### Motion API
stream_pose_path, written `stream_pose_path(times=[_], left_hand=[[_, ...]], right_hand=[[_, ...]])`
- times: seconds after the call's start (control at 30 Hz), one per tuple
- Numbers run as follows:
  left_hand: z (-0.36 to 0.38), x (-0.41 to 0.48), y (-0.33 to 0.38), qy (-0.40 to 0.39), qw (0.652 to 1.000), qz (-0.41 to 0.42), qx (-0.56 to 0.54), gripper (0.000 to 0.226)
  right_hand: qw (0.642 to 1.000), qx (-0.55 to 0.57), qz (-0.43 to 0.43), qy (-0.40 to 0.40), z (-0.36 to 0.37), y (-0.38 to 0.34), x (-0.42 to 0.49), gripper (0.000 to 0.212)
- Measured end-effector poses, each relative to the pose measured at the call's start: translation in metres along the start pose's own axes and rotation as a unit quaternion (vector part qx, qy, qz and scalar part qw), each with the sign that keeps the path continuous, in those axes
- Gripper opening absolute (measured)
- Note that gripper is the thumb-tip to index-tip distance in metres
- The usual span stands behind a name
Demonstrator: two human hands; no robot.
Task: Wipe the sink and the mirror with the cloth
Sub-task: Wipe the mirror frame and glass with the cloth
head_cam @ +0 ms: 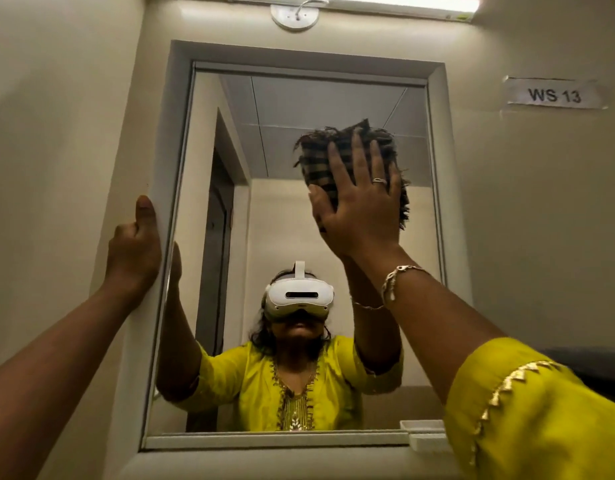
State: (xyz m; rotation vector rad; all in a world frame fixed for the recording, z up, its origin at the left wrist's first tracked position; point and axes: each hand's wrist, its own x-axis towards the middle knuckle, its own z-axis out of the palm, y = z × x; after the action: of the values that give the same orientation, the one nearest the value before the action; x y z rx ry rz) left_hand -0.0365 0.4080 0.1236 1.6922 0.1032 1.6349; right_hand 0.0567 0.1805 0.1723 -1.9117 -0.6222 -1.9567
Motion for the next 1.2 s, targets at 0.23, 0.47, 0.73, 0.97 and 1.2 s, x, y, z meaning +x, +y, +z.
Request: stream_pose_path(times=[0.23, 0.47, 0.73, 0.97, 1.2], left_hand=[[-0.001, -0.003, 0.002, 0.007, 1.000, -0.003, 0.007, 0.051], [0.000, -0.006, 0.006, 0.010, 1.000, -0.007, 0.012, 0.052], [-0.002, -0.006, 0.006, 0.009, 1.000, -0.005, 0.005, 0.050], [-0.002, 0.001, -0.004, -0.002, 0.999, 0.000, -0.044, 0.051], [0.000, 0.006, -0.013, -0.002, 0.996, 0.012, -0.090, 0.058]], right_hand=[[0.993, -0.047, 0.101, 0.029, -0.011, 0.043, -0.012, 0.064], [0.980, -0.031, 0.195, 0.016, -0.003, 0.012, -0.020, 0.066], [0.991, 0.022, 0.133, 0.020, 0.013, -0.071, -0.018, 0.064], [0.995, 0.060, 0.064, -0.042, 0.021, -0.140, -0.013, 0.064], [0.996, 0.060, -0.017, -0.071, 0.028, -0.168, -0.010, 0.063]])
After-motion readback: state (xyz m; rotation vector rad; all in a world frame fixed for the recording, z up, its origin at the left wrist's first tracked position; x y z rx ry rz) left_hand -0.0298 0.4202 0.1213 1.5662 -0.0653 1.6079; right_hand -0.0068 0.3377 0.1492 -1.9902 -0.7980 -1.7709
